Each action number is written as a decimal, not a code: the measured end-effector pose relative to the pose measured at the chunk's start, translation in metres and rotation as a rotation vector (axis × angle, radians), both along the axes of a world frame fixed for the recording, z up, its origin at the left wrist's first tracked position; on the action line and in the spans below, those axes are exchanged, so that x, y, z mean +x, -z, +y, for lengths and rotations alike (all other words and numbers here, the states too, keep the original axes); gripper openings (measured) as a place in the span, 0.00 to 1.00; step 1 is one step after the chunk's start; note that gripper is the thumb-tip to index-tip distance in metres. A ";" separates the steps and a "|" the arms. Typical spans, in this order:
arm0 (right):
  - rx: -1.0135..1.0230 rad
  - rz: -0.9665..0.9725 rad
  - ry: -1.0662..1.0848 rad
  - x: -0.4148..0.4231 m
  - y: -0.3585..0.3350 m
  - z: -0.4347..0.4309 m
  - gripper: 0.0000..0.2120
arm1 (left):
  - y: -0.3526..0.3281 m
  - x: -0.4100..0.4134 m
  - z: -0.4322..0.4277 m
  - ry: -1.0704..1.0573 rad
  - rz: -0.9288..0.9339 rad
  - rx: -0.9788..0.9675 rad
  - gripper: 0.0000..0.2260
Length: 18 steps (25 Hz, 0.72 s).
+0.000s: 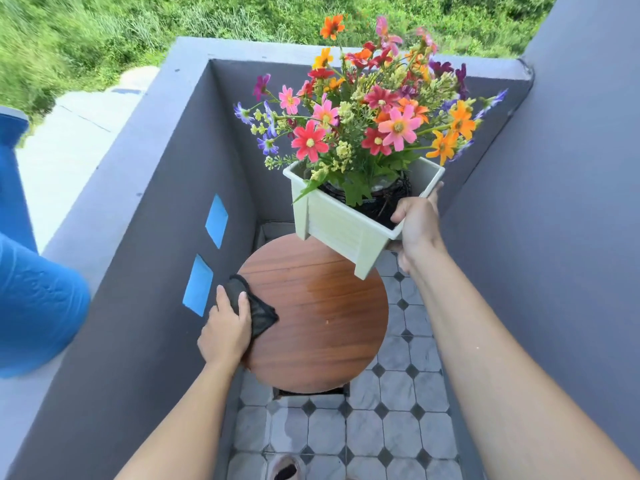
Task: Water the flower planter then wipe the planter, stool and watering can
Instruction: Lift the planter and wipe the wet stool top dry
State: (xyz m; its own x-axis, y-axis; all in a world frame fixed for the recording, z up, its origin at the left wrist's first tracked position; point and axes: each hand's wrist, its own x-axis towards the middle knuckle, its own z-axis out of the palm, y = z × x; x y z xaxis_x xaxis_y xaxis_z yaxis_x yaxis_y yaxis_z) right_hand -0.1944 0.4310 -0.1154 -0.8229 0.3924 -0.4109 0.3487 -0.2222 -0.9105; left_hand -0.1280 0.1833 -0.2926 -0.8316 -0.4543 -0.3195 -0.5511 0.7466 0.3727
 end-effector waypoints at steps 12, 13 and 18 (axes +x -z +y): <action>-0.082 -0.053 -0.240 0.018 0.012 -0.042 0.54 | -0.094 -0.038 -0.051 -0.168 0.336 0.448 0.14; -0.079 -0.057 -0.263 0.020 0.015 -0.045 0.54 | -0.107 -0.042 -0.046 -0.140 0.369 0.580 0.10; -0.058 -0.073 -0.379 0.030 0.022 -0.050 0.38 | -0.146 -0.026 -0.025 -0.055 0.385 1.032 0.13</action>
